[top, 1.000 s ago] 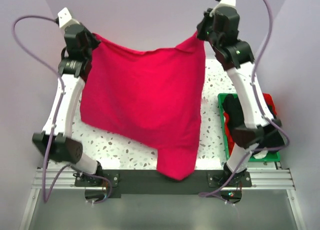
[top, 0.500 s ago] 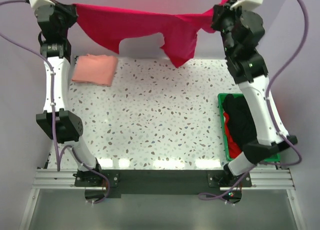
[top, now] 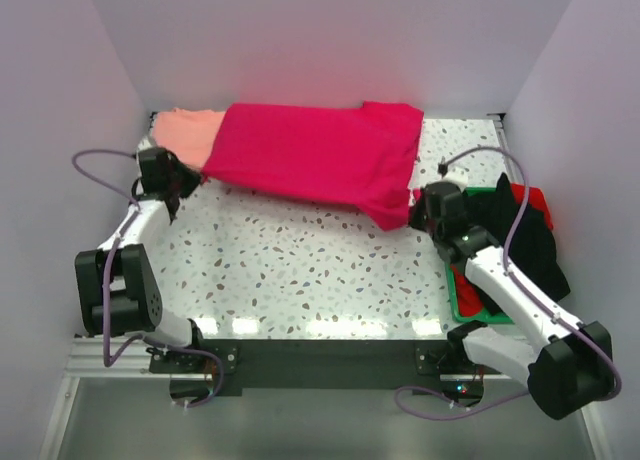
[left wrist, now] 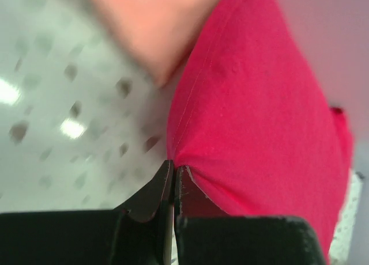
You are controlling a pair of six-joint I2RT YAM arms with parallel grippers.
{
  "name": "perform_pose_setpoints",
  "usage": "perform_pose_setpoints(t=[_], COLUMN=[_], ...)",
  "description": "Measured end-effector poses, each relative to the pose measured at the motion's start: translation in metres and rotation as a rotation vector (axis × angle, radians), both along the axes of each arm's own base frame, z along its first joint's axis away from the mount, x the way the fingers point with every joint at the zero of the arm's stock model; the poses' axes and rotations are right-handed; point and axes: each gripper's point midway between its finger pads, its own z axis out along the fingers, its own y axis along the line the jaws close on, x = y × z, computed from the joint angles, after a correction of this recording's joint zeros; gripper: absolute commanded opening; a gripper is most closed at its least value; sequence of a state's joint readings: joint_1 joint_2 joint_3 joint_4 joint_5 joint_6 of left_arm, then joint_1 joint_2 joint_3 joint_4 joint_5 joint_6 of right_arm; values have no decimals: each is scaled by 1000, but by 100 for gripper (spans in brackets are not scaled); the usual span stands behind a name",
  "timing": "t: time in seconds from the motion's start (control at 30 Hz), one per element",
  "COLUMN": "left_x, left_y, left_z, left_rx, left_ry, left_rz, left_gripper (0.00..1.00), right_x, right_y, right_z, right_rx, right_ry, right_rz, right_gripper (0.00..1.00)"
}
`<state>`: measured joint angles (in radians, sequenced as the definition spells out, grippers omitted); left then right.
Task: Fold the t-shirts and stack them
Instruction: Flatten the tshirt out
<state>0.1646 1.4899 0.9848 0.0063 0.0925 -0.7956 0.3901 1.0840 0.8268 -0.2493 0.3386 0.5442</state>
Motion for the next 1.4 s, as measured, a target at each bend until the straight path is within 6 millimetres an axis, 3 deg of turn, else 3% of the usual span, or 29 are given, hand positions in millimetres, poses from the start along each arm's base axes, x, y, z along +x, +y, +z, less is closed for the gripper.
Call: perform_pose_setpoints(t=[0.07, 0.13, 0.2, 0.3, 0.5, 0.63, 0.73, 1.07, 1.2, 1.4], left_x=[-29, -60, -83, -109, -143, -166, -175, -177, -177, -178], left_y=[-4, -6, -5, 4, 18, 25, 26, 26, 26, 26], left_z=[-52, -93, -112, -117, -95, -101, -107, -110, -108, -108], left_rx=[-33, -55, -60, -41, 0, 26, 33, 36, 39, 38], left_ry=[123, 241, 311, 350, 285, 297, 322, 332, 327, 328], left_rz=[17, 44, 79, 153, 278, 332, 344, 341, 340, 340], left_gripper=[0, 0, 0, 0, 0, 1, 1, 1, 2, 2], right_x=[-27, -49, -67, -90, -118, -124, -126, -138, -143, -154], right_y=[-2, -3, -2, 0, 2, 0, 0, 0, 9, 23], right_z=[-50, -84, -108, -125, -112, -91, -92, -139, -135, -114], right_rx=[23, 41, 65, 105, 203, 249, 254, 208, 222, 305], right_ry=[116, 205, 273, 319, 265, 188, 196, 385, 376, 287], right_rz=[5, 12, 23, 43, 74, 78, 72, 36, 62, 124], right_gripper=[16, 24, 31, 37, 58, 61, 61, 58, 57, 55])
